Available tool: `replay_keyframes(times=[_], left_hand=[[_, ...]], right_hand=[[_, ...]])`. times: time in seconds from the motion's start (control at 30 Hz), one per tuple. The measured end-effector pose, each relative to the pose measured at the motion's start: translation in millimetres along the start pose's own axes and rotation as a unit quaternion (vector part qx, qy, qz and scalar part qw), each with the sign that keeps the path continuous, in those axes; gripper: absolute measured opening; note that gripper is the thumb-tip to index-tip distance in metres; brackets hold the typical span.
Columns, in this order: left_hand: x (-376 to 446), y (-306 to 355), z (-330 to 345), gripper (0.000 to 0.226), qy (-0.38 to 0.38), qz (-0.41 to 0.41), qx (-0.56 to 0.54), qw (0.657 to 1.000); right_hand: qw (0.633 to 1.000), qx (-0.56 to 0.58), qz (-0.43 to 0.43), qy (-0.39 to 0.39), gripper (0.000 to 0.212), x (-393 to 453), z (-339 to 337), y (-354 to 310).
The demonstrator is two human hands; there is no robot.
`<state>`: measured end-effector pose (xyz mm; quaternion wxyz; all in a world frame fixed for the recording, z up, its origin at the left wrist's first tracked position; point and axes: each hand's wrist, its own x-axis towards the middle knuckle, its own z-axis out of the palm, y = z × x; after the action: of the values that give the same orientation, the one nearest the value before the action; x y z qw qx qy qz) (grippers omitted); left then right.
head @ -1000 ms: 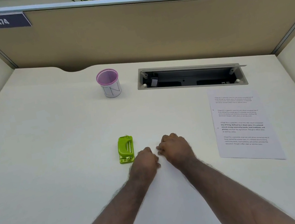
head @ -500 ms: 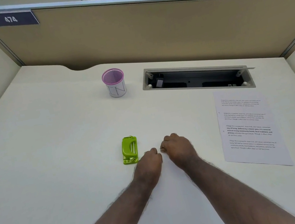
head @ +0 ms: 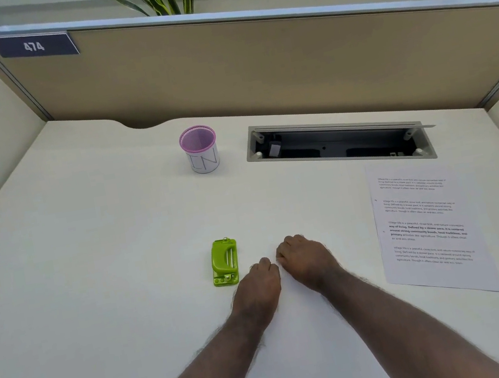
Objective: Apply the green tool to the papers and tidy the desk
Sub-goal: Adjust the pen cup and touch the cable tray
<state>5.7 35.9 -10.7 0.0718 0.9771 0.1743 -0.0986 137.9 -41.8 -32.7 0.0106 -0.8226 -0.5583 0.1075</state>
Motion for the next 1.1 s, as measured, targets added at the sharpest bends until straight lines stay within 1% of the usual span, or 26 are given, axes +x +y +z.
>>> replay_keyframes(times=[0.03, 0.1, 0.13, 0.23, 0.3, 0.37, 0.47, 0.53, 0.6, 0.7, 0.87, 1.0, 1.1], left_hand=[[1, -2, 3, 0.018, -0.011, -0.009, -0.02, 1.0], [4, -7, 9, 0.026, 0.003, -0.025, -0.067, 0.997], [5, -9, 7, 0.025, 0.018, -0.044, -0.121, 0.991], [6, -15, -7, 0.017, 0.108, -0.109, -0.255, 0.955], [9, -25, -14, 0.015, 0.148, -0.129, -0.293, 0.936], [15, -36, -22, 0.013, 0.176, -0.139, -0.314, 0.923], [25, -57, -33, 0.013, 0.189, -0.177, -0.348, 0.901], [36, -71, -40, 0.013, 0.2, -0.195, -0.362, 0.889], [48, -85, -50, 0.015, 0.203, -0.21, -0.363, 0.885], [69, -107, -69, 0.018, 0.218, -0.223, -0.361, 0.879], [111, -143, -106, 0.024, 0.262, -0.236, -0.341, 0.871], [146, -168, -130, 0.025, 0.272, -0.242, -0.311, 0.878], [169, -183, -142, 0.023, 0.262, -0.232, -0.287, 0.892]], right_hand=[[0.998, 0.058, 0.037, -0.004, 0.024, 1, -2, 2], [0.978, 0.174, 0.115, 0.006, 0.024, 2, -4, 6], [0.968, 0.213, 0.134, 0.017, 0.023, 2, -5, 9], [0.939, 0.297, 0.165, 0.052, 0.022, 2, -6, 17], [0.915, 0.347, 0.192, 0.078, 0.027, 3, -10, 21], [0.883, 0.406, 0.216, 0.091, 0.025, 4, -13, 24], [0.837, 0.485, 0.232, 0.097, 0.021, 13, -22, 23], [0.815, 0.518, 0.239, 0.103, 0.019, 25, -30, 21], [0.8, 0.539, 0.238, 0.112, 0.017, 40, -38, 17], [0.801, 0.542, 0.226, 0.117, 0.016, 70, -55, 8], [0.821, 0.521, 0.188, 0.138, 0.018, 140, -92, -9], [0.84, 0.488, 0.175, 0.162, 0.033, 196, -118, -20], [0.863, 0.443, 0.177, 0.169, 0.035, 229, -132, -26]])
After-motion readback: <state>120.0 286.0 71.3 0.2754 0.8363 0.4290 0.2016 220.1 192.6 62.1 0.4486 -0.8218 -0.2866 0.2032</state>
